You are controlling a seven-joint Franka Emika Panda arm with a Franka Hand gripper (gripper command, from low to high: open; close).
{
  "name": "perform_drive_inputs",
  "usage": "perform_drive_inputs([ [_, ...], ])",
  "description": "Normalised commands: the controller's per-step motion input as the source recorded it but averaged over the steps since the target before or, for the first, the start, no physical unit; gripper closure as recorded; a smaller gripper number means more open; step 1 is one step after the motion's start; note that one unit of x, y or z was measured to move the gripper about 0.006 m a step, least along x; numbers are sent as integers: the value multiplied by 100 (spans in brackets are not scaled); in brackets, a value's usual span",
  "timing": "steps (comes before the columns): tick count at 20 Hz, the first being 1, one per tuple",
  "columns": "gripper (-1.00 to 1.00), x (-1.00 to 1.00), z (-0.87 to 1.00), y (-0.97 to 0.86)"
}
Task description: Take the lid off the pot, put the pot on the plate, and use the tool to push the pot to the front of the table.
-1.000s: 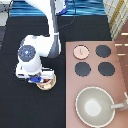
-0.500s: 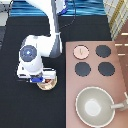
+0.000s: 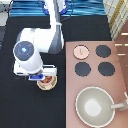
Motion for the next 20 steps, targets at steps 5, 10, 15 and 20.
perform_drive_inputs([
  [5,-100,-54,60,-41],
  [10,-100,-50,51,-44],
  [15,-100,-54,57,-42],
  [20,-100,-55,46,-37],
])
